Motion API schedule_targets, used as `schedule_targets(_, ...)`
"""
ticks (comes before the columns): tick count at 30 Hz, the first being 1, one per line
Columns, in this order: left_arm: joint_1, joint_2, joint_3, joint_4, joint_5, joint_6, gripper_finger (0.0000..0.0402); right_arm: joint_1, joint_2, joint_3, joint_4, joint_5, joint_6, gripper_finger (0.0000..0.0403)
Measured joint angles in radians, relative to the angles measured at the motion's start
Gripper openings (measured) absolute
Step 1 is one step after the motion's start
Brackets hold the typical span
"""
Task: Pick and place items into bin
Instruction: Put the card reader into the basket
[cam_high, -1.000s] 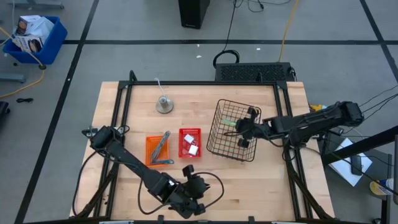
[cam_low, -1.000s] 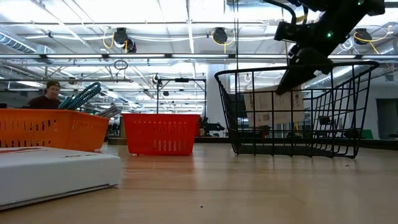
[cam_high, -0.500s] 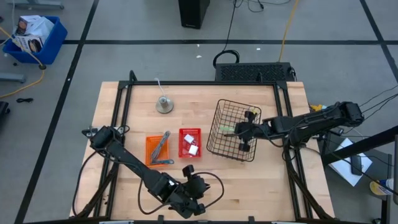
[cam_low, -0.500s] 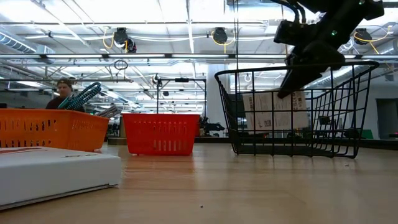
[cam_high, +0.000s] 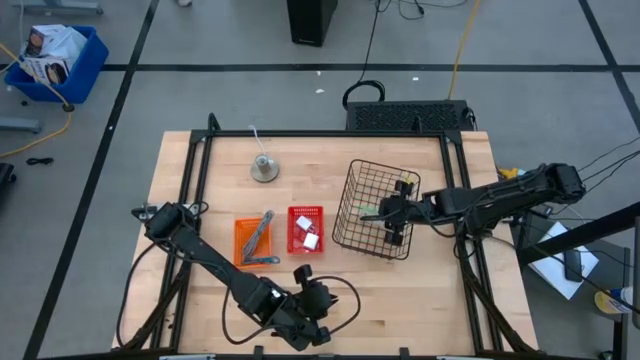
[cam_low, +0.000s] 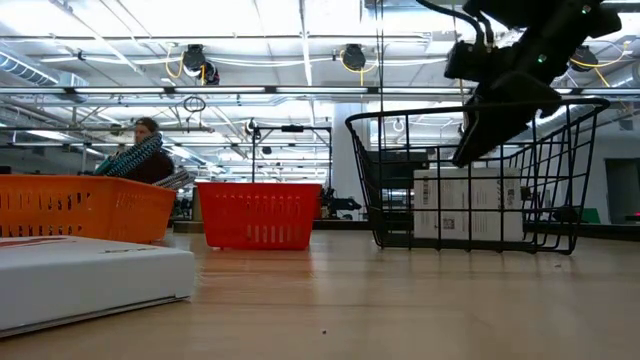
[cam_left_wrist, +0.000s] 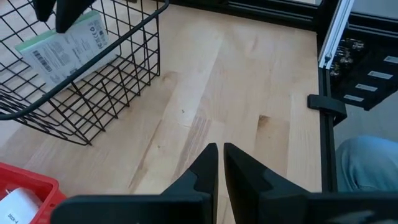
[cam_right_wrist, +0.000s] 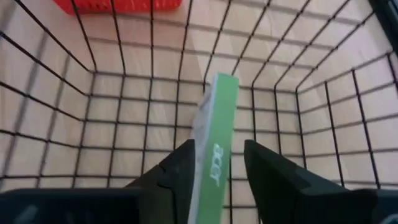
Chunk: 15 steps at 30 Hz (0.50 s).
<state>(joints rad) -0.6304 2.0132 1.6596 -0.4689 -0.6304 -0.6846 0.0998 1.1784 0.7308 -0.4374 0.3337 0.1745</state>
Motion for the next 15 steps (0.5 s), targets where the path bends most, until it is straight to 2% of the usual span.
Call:
schedule_targets(8,-0.002,0.0,0.0,-0.009,-0.005,0.022,0.0031,0.027,0.0,-0.01,0.046,0.062,-0.014,0.0137)
schedule_targets(15,-0.005,0.0,0.0,-0.005,-0.073,0.054,0.0031,0.086,-0.014,-0.01,0.095,0.172,-0.066,0.0124)
